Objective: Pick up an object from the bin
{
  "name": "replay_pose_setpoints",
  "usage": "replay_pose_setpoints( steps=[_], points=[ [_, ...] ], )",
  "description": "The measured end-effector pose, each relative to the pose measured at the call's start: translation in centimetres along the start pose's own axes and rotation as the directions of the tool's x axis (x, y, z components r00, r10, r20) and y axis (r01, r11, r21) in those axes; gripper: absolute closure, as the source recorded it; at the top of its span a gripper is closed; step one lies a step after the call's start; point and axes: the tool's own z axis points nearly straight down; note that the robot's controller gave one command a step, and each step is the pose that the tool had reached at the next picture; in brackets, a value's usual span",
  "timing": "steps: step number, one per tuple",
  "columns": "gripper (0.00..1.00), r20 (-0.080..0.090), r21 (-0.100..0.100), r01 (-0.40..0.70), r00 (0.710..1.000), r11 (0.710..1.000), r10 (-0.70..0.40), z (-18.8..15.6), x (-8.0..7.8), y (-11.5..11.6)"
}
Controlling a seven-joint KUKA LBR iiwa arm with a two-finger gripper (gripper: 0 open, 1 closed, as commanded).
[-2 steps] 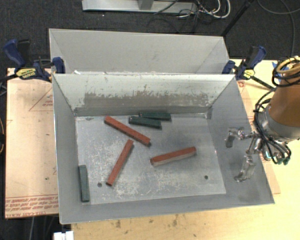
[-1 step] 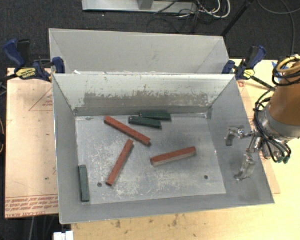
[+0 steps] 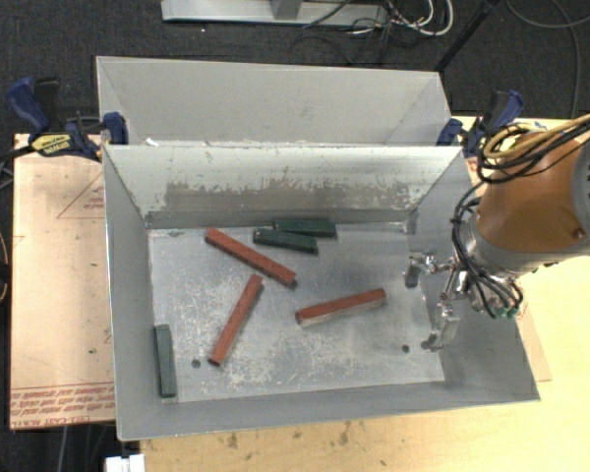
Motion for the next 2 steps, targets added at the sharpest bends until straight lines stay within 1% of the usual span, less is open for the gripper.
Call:
replay_pose_setpoints(
  steps=[1, 2],
  points=[
    [0.0, -0.011, -0.005, 0.145, 0.989, 0.989, -0.145, 1.7, -2.1, 2.1],
    [0.0, -0.002, -0.002, 0.139, 0.99, 0.99, -0.139, 5.1, -3.9, 3.8]
  ],
)
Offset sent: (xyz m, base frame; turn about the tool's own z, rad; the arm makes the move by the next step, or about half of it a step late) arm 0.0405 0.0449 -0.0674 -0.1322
